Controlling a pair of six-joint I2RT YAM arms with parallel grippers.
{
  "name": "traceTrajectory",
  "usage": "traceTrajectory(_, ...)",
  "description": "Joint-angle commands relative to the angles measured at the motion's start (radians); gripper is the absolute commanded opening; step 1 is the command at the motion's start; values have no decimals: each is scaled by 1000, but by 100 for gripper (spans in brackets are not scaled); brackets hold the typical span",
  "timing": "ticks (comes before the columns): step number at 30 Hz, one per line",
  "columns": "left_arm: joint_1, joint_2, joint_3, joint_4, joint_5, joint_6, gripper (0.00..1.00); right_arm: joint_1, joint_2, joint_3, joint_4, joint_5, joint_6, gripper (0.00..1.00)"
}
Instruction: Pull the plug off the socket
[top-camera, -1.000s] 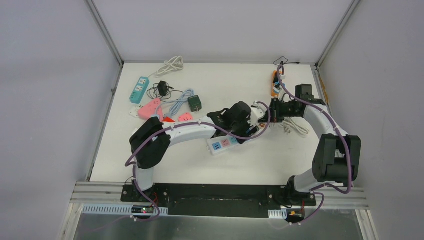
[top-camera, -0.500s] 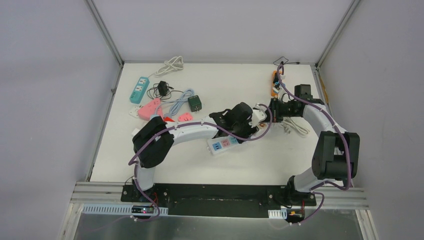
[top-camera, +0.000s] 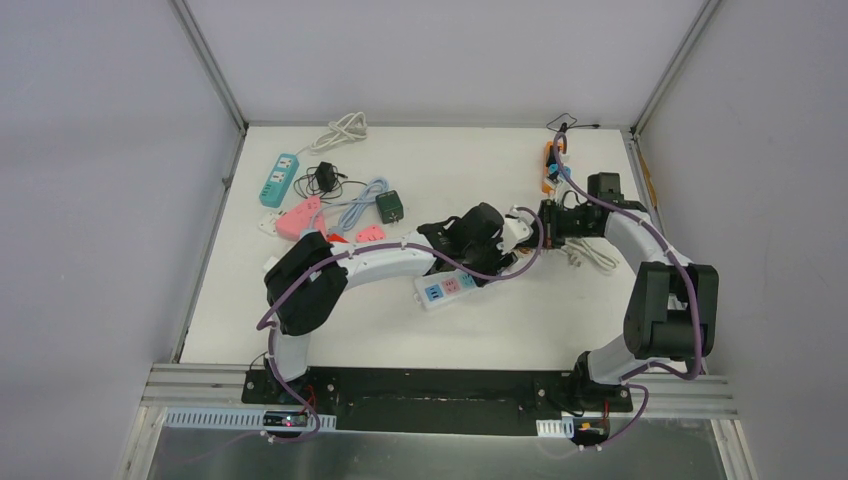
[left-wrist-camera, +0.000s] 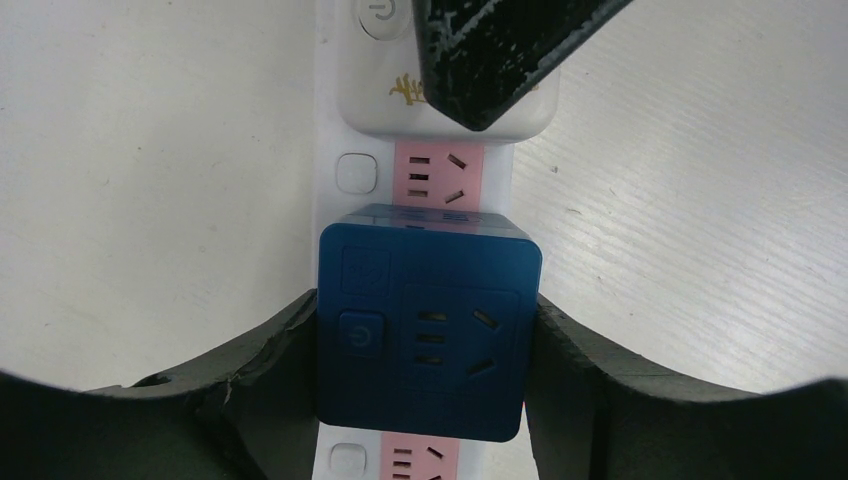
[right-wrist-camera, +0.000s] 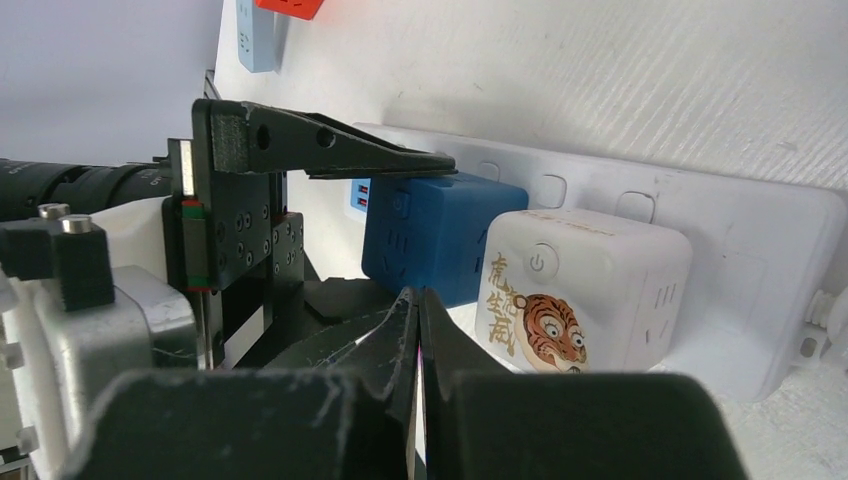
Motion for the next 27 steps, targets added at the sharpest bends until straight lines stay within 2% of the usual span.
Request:
traceTrajectory(1, 9, -22, 9, 32, 64, -11, 0, 2, -12, -17, 54, -12, 35, 0)
traceTrajectory(6, 27, -24, 6, 42, 114, -55, 0, 10, 16, -25, 55, -11, 35, 0)
traceTrajectory(14, 33, -25, -10, 60, 119, -72, 0, 13, 103, 13, 12, -3, 19, 0)
traceTrajectory(23, 24, -48, -44, 51, 10, 10, 0, 13, 176, 64, -81, 131, -44, 0)
traceTrajectory(27, 28, -40, -41, 45, 9, -43, 0, 13, 222, 100, -132, 175, -65, 0)
